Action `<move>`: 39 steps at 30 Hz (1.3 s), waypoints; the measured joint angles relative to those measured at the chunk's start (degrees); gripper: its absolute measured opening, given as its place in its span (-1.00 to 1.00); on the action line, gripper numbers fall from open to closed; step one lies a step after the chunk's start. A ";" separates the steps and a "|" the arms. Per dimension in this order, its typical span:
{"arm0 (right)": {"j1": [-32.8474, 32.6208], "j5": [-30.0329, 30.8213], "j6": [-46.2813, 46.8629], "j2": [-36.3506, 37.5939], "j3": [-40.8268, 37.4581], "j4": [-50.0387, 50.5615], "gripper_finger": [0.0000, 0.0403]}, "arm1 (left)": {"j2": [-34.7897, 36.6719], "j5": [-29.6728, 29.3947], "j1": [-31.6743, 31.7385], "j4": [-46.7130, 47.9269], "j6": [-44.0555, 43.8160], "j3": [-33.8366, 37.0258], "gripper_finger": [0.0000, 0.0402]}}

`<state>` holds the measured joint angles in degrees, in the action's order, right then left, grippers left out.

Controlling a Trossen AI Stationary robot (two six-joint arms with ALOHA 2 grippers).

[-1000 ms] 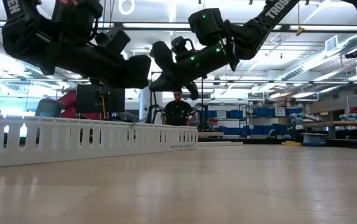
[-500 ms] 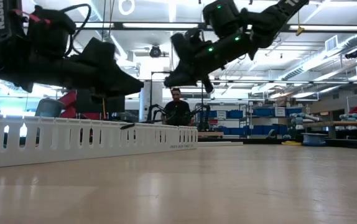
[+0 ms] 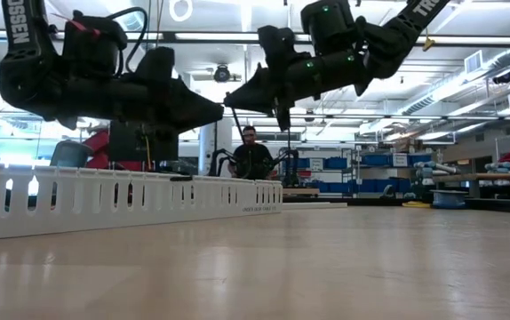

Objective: Ziptie cables
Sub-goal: Wrap the cable wires with the black zip tie

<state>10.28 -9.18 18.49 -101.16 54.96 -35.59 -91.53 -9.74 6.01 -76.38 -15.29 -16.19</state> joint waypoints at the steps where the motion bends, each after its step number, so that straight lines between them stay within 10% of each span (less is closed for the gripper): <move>1: 0.00 -0.10 -0.19 -0.20 0.05 -0.68 -1.00 | 0.00 0.00 0.22 0.03 0.00 0.00 -0.55; 31: -0.76 -1.52 -0.07 -0.59 0.04 -3.83 -1.00 | -5.03 12.04 4.32 -4.73 1.66 -5.01 -0.57; 39: -0.79 -1.53 1.02 -0.59 0.04 -3.18 -1.00 | -5.03 14.03 4.65 -4.21 3.84 -4.96 -0.96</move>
<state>9.50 -10.71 19.51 -101.75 55.00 -38.76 -96.55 4.30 10.66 -80.60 -11.45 -21.15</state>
